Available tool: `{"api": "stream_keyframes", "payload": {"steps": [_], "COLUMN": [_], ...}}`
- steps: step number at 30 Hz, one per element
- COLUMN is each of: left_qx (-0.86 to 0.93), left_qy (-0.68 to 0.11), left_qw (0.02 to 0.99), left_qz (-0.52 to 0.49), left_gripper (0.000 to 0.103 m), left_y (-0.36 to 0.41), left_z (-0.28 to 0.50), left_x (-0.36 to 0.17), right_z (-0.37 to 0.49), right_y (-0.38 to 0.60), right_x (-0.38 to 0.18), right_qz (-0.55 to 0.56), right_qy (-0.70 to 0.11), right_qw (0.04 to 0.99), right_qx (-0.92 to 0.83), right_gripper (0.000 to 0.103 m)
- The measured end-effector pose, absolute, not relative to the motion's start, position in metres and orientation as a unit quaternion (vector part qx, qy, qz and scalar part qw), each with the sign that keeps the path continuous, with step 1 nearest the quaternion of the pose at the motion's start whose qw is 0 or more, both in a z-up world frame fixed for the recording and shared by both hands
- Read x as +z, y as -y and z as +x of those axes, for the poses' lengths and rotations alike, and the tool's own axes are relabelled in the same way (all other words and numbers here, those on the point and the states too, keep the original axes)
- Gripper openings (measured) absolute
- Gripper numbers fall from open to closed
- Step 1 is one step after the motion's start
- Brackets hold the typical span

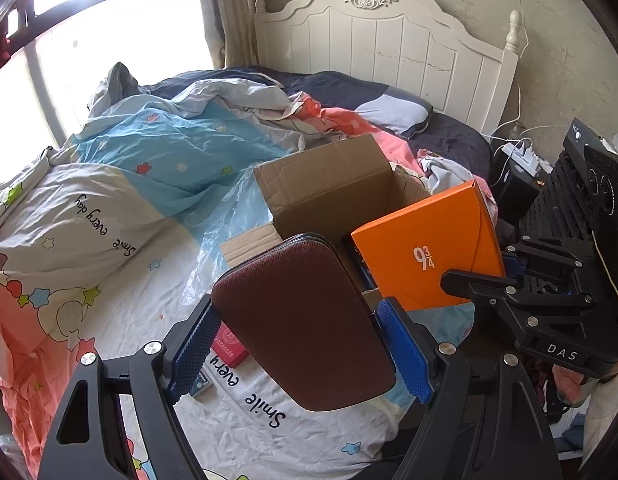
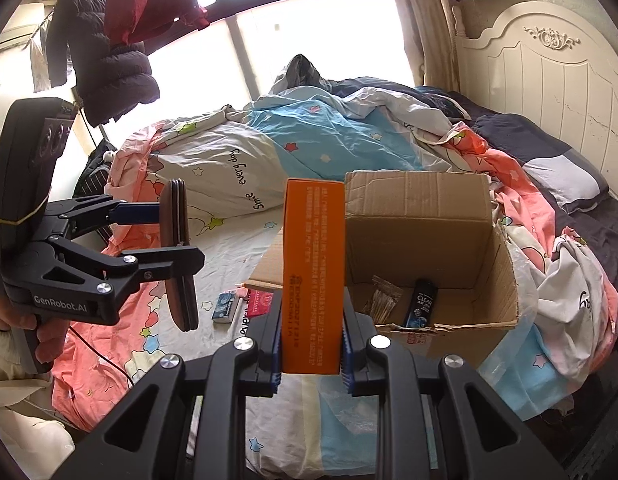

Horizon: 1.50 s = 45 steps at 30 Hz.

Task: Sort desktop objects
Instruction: 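Lift the glasses case and orange box toward the cardboard box with both tools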

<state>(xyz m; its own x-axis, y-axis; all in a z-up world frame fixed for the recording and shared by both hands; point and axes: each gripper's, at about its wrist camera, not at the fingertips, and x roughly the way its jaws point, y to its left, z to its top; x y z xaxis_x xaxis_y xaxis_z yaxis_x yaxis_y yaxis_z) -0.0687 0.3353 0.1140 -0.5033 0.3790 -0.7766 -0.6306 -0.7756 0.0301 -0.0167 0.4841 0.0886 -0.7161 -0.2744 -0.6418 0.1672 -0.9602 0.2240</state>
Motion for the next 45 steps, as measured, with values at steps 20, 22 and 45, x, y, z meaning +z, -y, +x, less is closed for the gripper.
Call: {"api": "stream_keyframes", "payload": {"steps": [20, 22, 45], "left_qx": [0.833, 0.831, 0.816], "left_qy": [-0.180, -0.183, -0.184], "left_qw": [0.333, 0.336, 0.346], "left_qz": [-0.403, -0.404, -0.424], "left_gripper": [0.082, 0.082, 0.082], "left_y": [-0.433, -0.439, -0.472], "left_z": [-0.093, -0.096, -0.129], "left_x": [0.091, 0.088, 0.046], "right_z": [-0.040, -0.043, -0.067], "right_y": [-0.547, -0.552, -0.582], "right_x": [0.065, 0.061, 0.021], "right_qz": [0.370, 0.371, 0.391], "right_qy": [0.089, 0.091, 0.100], "right_qw": [0.068, 0.063, 0.046], "right_qx": [-0.922, -0.922, -0.914], "right_gripper": [0.021, 0.021, 0.021]}}
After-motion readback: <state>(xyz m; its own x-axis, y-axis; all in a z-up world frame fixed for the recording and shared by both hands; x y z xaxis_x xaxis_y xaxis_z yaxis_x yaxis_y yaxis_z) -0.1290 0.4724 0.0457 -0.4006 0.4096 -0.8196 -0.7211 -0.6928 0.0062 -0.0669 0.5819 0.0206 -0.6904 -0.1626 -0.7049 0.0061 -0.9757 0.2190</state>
